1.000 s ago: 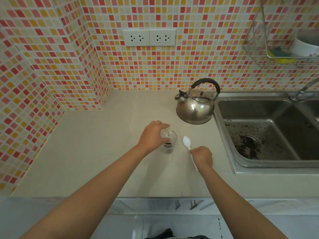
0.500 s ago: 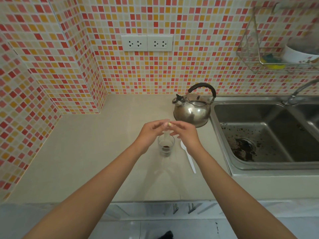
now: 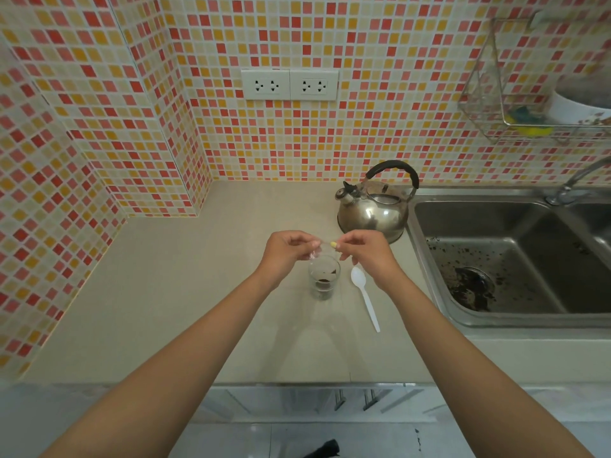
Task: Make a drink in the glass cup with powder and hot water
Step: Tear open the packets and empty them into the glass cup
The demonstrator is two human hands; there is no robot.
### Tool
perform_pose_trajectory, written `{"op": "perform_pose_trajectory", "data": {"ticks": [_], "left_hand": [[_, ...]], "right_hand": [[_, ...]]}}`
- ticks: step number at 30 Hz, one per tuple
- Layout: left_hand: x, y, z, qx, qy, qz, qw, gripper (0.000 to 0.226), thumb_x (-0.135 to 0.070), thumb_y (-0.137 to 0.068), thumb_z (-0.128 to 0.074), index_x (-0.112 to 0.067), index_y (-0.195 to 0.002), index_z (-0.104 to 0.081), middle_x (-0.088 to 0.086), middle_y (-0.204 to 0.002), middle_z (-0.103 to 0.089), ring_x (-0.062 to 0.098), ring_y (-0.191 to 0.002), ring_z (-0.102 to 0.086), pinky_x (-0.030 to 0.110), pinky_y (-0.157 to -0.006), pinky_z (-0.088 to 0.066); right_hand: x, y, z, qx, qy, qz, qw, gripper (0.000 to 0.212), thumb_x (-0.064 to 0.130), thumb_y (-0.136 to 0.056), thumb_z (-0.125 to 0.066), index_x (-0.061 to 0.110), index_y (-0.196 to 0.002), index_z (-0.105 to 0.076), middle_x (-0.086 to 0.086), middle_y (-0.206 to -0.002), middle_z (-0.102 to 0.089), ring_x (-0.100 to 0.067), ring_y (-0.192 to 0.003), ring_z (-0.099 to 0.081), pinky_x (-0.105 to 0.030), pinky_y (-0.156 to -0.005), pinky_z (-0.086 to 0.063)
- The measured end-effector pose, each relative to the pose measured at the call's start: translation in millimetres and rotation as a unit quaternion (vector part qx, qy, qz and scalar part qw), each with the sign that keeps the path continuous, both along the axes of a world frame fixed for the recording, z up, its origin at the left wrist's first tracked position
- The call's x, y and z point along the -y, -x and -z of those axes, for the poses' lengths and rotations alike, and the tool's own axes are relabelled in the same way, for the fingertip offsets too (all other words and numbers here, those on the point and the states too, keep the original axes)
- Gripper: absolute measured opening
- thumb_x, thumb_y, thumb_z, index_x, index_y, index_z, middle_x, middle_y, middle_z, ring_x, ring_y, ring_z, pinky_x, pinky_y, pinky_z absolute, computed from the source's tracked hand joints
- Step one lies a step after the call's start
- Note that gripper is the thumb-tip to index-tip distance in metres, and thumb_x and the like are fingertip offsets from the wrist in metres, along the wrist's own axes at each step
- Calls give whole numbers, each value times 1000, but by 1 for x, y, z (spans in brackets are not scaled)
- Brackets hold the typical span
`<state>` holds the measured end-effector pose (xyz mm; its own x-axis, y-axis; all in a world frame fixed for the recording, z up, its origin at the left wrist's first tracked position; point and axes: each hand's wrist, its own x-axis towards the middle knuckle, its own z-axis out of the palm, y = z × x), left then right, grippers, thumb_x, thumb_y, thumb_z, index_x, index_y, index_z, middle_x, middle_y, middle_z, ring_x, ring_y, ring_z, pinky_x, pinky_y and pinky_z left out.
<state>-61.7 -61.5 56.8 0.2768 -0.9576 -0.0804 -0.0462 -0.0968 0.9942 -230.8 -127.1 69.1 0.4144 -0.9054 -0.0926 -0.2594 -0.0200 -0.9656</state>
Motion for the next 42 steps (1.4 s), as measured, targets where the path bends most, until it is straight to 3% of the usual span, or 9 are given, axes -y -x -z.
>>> {"op": "perform_pose_trajectory", "data": {"ticks": [4, 8, 12, 17, 23, 30, 36, 39, 42], "left_hand": [[1, -1, -2, 34, -8, 0, 999, 4, -2, -80, -71, -5, -82, -73, -8, -59, -71, 1, -56, -66, 14, -59, -53], [3, 2, -5, 101, -2, -4, 995, 2, -3, -78, -73, -4, -77, -72, 4, -66, -68, 10, -58, -62, 19, -66, -54], [7, 5, -10, 163, 4, -18, 986, 7, -1, -79, -70, -6, -73, -70, 5, -64, -66, 14, -61, -60, 24, -69, -51], [10, 9, -11, 215, 10, -10, 977, 8, -7, -77, -72, -13, -72, -70, 9, -70, -69, 14, -64, -61, 22, -65, -49], [13, 10, -13, 223, -4, 34, 974, 3, -11, -80, -72, -11, -77, -72, 11, -79, -72, 16, -72, -64, 28, -73, -52], [14, 14, -15, 271, -3, 16, 962, 13, 4, -76, -66, -7, -72, -71, 3, -67, -63, 9, -62, -56, 22, -67, -45], [14, 10, -15, 244, -15, 19, 969, 6, -6, -79, -73, -8, -73, -71, 4, -63, -65, 13, -60, -61, 28, -69, -53], [13, 10, -14, 248, -9, 23, 968, 4, -3, -80, -70, -5, -76, -72, 9, -67, -67, 17, -63, -61, 33, -73, -55], [13, 12, -14, 260, 6, 24, 965, 7, -4, -81, -68, -6, -79, -74, 5, -71, -67, 14, -67, -61, 27, -70, -52]], "right_hand": [[2, -2, -2, -33, 28, -17, 999, 14, 2, -82, -68, -9, -90, -70, -5, -61, -62, 2, -41, -53, -8, -44, -38], [2, -4, -1, -62, 56, -9, 996, 10, 4, -84, -67, -6, -86, -69, -4, -57, -58, 0, -41, -51, -4, -44, -36], [1, -5, -4, -68, 70, -29, 995, 2, 3, -84, -67, 2, -82, -68, -8, -65, -61, -11, -52, -55, -6, -45, -39], [1, -6, -4, -99, 104, -55, 988, 8, 5, -83, -68, -2, -86, -71, -1, -63, -61, 4, -45, -54, -6, -50, -44], [4, -7, -7, -146, 137, -60, 978, 7, 8, -85, -66, 2, -86, -71, -7, -69, -62, -14, -56, -55, -25, -60, -47], [-2, -12, -5, -176, 172, -65, 967, 8, 4, -84, -65, 7, -82, -72, -13, -71, -63, -16, -61, -53, -29, -62, -47], [-1, -11, -2, -171, 160, -38, 971, 8, 8, -85, -65, 7, -83, -73, -14, -77, -69, -11, -56, -53, -22, -56, -45], [-2, -12, -2, -166, 154, -38, 973, 7, 7, -85, -65, 6, -83, -73, -19, -79, -70, -15, -58, -57, -30, -59, -51], [-3, -11, -1, -163, 169, -27, 972, 8, 9, -85, -65, 8, -82, -73, -16, -77, -69, -18, -63, -59, -39, -67, -56]]}}
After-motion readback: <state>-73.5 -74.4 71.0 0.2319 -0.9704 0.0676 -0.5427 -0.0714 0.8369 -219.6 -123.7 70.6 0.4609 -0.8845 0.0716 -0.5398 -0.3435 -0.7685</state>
